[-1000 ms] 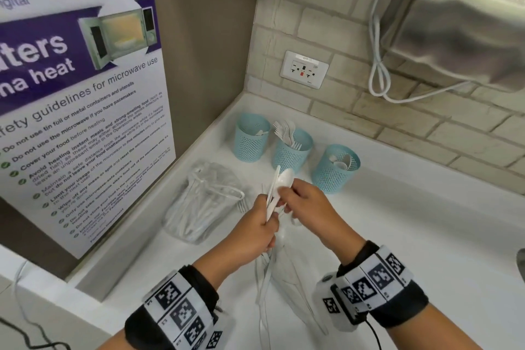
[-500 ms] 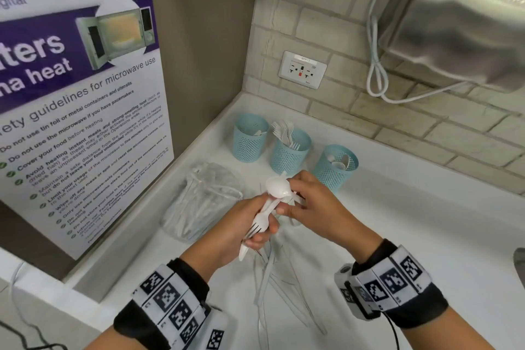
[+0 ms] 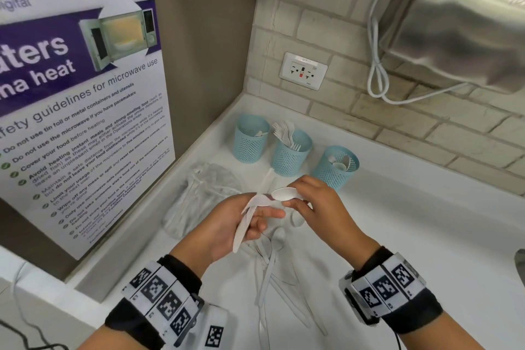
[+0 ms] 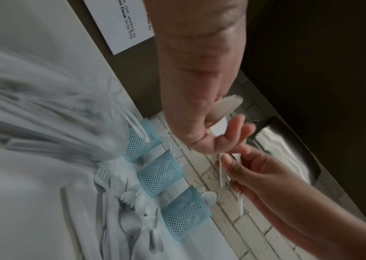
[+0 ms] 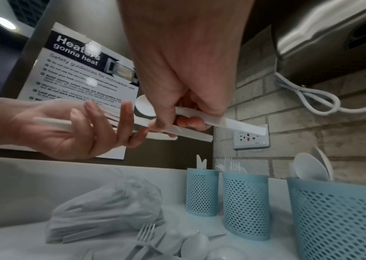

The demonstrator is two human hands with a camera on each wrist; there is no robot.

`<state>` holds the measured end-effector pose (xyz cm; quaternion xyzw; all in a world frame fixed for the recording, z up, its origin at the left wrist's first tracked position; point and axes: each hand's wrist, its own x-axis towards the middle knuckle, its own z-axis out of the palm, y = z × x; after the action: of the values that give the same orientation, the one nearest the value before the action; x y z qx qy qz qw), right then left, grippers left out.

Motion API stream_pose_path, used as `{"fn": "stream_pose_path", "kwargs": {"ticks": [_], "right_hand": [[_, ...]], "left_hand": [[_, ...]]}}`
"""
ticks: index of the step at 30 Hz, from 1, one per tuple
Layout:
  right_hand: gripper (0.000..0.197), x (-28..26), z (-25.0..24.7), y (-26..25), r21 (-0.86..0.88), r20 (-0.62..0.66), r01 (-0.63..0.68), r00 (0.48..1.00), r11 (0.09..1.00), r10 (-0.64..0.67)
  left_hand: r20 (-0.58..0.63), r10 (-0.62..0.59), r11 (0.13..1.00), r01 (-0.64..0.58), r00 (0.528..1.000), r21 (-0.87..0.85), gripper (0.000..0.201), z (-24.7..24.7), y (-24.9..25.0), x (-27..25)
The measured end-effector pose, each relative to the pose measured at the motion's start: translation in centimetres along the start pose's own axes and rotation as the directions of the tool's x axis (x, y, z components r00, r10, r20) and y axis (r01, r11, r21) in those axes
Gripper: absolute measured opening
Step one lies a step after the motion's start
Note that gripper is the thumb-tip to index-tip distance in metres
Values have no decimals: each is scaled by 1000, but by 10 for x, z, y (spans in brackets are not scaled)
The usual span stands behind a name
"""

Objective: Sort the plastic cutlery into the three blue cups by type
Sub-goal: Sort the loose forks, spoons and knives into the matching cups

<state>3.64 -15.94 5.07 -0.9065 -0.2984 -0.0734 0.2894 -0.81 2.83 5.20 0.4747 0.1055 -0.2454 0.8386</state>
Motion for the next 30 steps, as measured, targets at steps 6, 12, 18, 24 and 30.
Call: {"fn": "stream_pose_path", "kwargs": {"ticks": [6, 12, 18, 24, 30], "right_hand": [[5, -3, -4, 6, 84, -39, -249, 967, 965, 253], [26, 14, -12, 18, 262, -176, -430, 859, 864, 481], [16, 65, -34, 41, 335, -354, -382, 796, 861, 491], [12, 104, -26, 69, 282, -339, -449, 780, 848, 526], [29, 114, -12, 82, 155, -83, -638, 753, 755, 653]], "left_hand": [[-66, 154, 978, -143, 986, 151, 23, -11, -1, 4], [-117, 191, 971, -170, 975, 171, 23, -12, -8, 8], [-127, 203, 971, -183, 971, 152, 18, -14, -10, 11], [-59, 217, 961, -202, 974, 191, 44, -16, -11, 10], [-48, 101, 990, -96, 994, 100, 81, -17, -6, 15]]}}
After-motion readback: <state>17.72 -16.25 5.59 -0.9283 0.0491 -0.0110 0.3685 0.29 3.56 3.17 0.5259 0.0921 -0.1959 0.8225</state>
